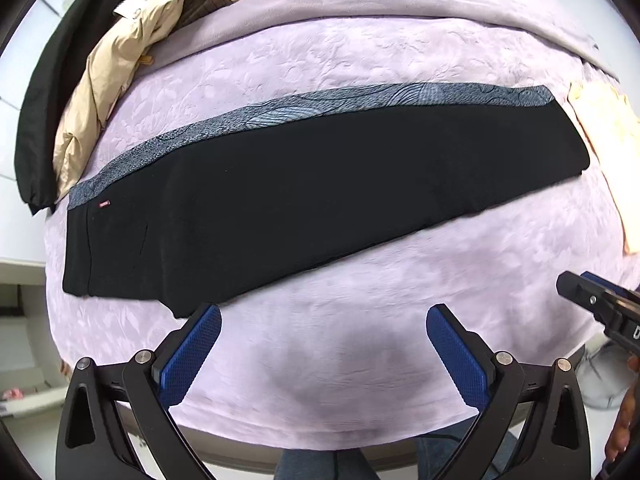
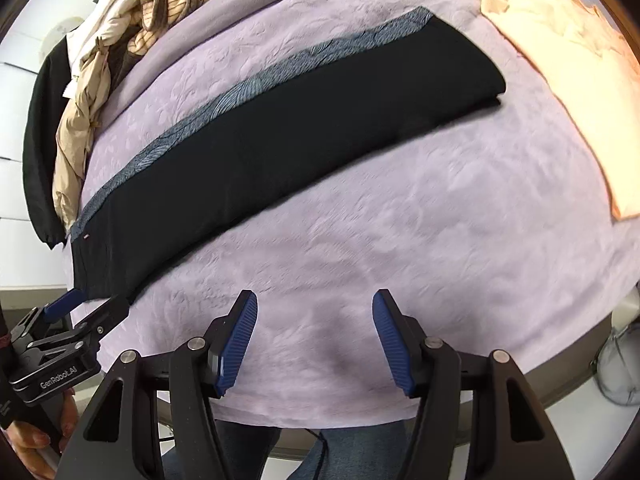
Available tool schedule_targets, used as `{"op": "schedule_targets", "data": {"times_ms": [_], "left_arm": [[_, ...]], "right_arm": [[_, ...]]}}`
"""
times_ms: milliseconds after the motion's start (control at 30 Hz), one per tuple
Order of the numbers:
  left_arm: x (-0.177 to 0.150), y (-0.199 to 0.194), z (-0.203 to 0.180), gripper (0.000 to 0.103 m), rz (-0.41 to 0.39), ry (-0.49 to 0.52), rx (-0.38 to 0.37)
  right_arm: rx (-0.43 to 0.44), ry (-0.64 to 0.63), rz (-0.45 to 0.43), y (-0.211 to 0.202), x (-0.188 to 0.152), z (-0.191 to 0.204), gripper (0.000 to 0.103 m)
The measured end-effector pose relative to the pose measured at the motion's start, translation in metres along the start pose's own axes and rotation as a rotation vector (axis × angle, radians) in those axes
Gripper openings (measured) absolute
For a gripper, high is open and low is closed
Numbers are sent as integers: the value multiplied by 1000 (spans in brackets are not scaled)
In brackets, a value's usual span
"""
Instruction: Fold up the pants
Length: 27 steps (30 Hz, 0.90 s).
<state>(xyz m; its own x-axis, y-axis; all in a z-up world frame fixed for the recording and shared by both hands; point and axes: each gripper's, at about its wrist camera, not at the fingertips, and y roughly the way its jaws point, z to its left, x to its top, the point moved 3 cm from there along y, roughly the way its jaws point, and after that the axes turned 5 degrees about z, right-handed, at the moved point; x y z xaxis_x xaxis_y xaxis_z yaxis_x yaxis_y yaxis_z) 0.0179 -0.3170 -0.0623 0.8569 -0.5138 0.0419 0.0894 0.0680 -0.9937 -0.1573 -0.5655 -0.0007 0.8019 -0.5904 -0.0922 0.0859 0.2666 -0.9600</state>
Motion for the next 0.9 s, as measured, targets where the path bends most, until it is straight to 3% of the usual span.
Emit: {"op": "schedule_targets", "data": {"times_ms": [200,500,900], "left_arm": [[-2,-7,-23,103,19,-48,10],[17,-22,-49,103,-15,-26,15],[24,-21,-38,103,-4,-97,27]], "right_arm": [[-36,-64,-1,-13,23,-25,68],[-10,-48,-6,-21,37,-47,69],[-18,-68,36,-11,48,-53,69]]}}
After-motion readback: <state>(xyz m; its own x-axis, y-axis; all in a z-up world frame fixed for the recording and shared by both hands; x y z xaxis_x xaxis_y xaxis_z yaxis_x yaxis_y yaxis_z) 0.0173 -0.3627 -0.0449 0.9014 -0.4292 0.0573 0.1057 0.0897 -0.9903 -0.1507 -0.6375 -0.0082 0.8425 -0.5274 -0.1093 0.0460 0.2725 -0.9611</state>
